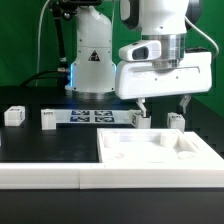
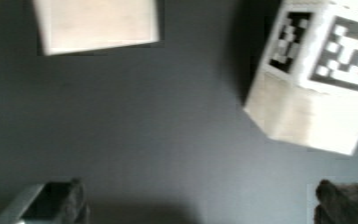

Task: Assemble one leg

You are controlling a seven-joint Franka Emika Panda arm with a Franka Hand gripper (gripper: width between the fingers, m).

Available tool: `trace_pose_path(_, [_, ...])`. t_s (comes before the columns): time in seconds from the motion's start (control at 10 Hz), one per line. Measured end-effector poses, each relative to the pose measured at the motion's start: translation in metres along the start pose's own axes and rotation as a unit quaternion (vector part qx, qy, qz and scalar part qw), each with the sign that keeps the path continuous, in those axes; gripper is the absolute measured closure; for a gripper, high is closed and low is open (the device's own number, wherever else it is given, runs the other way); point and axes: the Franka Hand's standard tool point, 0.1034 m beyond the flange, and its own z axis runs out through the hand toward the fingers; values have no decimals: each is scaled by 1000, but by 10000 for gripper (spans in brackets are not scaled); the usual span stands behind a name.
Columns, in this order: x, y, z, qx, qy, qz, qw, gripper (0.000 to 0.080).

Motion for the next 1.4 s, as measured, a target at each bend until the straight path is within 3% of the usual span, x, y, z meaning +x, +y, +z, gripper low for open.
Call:
trace_pose_path(0.3, [-2,-1,1,3,-5,29,1000,151])
trace_pose_path(0.5, [-8,-13,2,2,-16,19,1000,151])
trace_pose_path(0.7, [-14,-19,0,-5,-87,7,996,151])
trace_pose_path(1.0, [-7,-18,-2,-6,-165,1,986,151])
trace_pose_path(1.4, [-15,-22,-1,-14,-304,3,953,151])
